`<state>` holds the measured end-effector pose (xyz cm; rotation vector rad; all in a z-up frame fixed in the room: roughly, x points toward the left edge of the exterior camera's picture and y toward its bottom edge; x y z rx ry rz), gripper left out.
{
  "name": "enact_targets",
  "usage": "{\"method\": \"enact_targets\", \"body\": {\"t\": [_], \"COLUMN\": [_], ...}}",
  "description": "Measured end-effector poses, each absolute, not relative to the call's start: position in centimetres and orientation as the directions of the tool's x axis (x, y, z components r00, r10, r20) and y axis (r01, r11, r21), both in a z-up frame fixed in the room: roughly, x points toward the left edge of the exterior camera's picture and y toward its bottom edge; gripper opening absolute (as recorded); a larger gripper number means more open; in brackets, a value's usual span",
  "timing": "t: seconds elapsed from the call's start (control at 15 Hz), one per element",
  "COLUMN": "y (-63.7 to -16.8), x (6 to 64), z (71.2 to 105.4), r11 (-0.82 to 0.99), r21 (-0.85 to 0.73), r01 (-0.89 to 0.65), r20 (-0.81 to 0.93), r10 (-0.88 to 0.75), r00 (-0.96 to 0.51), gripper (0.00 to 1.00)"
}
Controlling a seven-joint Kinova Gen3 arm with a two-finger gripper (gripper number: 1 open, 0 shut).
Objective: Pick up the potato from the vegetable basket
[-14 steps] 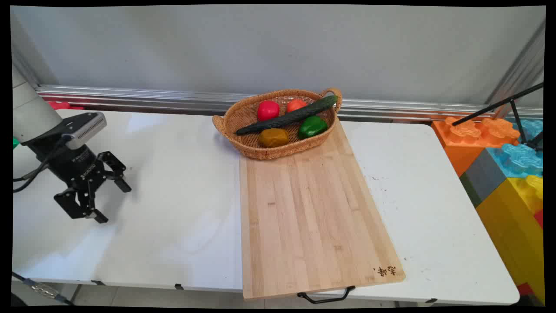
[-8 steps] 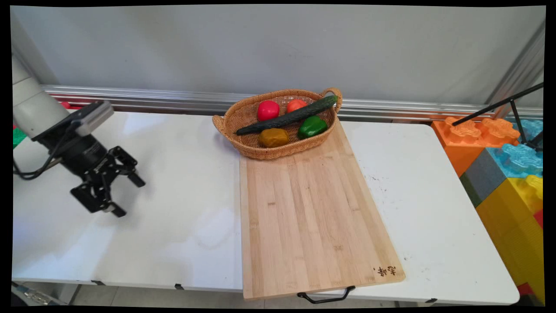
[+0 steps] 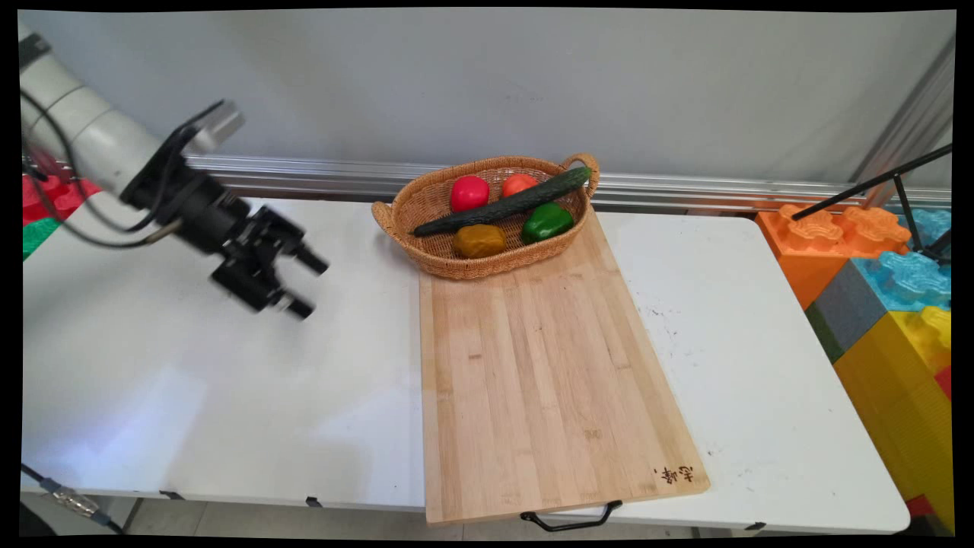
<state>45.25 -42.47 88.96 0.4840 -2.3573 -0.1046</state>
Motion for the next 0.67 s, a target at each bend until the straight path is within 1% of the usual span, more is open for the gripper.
{"method": "enact_targets", "body": {"t": [0.27,0.67], "y": [-44.9,-48.8], "x": [43.2,39.6], "z": [89.8,89.5], "r11": [0.906,0.865], "r21": [0.178,0.123], "r01": [-0.385,-0.487], "r20": [0.706,0.772], "r10": [-0.39,-0.392], "r00": [-0.591,-0.501], "gripper": [1.0,1.0]}}
